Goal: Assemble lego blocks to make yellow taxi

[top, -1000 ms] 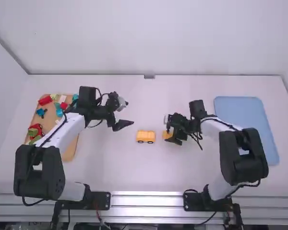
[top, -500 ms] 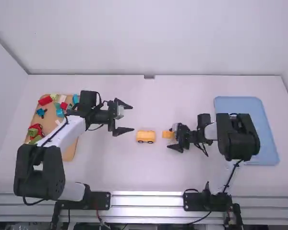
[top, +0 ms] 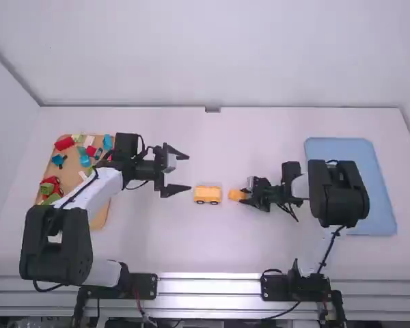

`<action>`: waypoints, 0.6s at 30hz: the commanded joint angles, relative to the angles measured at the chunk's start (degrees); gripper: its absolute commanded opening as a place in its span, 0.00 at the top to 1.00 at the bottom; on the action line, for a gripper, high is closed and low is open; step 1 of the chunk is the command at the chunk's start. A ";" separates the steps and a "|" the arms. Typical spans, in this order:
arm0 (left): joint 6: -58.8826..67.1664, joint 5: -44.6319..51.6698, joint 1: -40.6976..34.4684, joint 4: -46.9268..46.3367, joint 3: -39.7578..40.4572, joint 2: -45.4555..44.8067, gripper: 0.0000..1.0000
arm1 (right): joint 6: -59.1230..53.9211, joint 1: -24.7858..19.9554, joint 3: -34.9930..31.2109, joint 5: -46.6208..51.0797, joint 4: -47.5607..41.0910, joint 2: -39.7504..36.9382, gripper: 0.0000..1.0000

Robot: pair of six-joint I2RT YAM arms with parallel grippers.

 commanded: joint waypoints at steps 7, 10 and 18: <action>-0.28 2.10 -0.15 1.77 -3.19 0.13 0.01 | 5.35 0.76 0.11 2.19 2.75 0.61 0.43; -0.28 2.10 -0.15 2.10 -3.32 0.13 0.01 | 5.40 1.18 -0.81 2.29 5.11 0.63 0.47; -0.24 1.90 -0.15 1.60 -3.32 1.11 0.01 | 5.14 1.07 -2.84 1.20 8.33 0.61 0.70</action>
